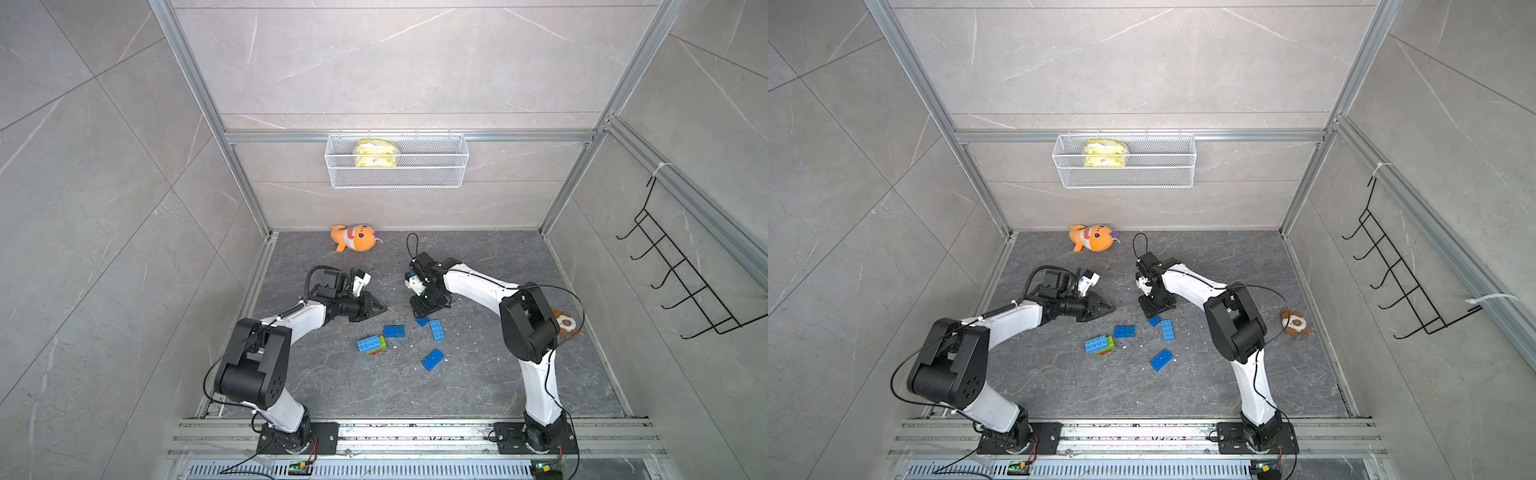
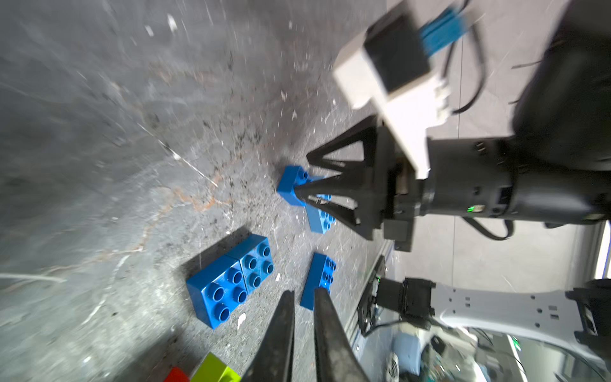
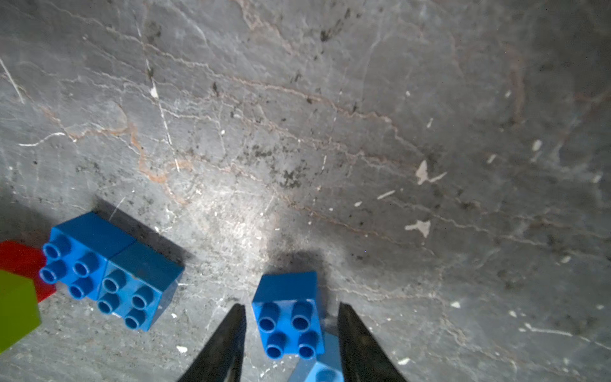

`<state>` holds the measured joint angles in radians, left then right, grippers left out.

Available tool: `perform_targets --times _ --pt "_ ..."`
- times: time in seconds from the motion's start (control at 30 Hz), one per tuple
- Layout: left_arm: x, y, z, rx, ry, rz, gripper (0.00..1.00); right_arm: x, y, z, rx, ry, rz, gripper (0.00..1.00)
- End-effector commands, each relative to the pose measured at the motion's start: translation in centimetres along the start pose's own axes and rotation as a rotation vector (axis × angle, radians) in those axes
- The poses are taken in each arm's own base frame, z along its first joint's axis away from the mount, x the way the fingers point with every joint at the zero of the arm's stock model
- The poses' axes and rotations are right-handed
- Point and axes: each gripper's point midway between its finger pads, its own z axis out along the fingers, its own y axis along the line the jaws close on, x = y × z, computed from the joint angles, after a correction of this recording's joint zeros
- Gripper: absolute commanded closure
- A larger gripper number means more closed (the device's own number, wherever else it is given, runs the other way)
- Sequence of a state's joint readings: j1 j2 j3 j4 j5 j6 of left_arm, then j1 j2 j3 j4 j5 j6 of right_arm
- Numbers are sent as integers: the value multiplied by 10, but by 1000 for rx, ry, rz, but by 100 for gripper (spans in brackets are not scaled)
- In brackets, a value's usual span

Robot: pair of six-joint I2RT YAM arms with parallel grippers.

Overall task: Assemble a heart with lego
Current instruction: Pick up the lego brick from the center of the board.

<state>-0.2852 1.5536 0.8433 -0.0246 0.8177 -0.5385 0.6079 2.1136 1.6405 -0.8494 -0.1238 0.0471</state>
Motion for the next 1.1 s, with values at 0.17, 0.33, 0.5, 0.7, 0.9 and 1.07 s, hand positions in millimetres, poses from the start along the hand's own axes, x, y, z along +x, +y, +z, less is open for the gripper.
perform_targets --times 0.17,0.33,0.5,0.7,0.9,1.07 --pt "16 -11 -42 -89 -139 -3 81 18 0 15 -8 74 -26 55" --pt "46 -7 -58 -138 -161 -57 81 23 3 17 -7 92 -31 57" --pt "70 -14 -76 -179 -159 -59 81 23 5 17 -4 95 -35 61" --pt "90 -23 -82 -155 -118 -75 81 24 6 18 9 105 -38 58" --pt "112 -30 -73 -144 -21 -66 81 28 4 17 24 106 -39 50" --pt "114 -29 -68 -163 -2 -55 81 22 4 9 26 77 -37 50"
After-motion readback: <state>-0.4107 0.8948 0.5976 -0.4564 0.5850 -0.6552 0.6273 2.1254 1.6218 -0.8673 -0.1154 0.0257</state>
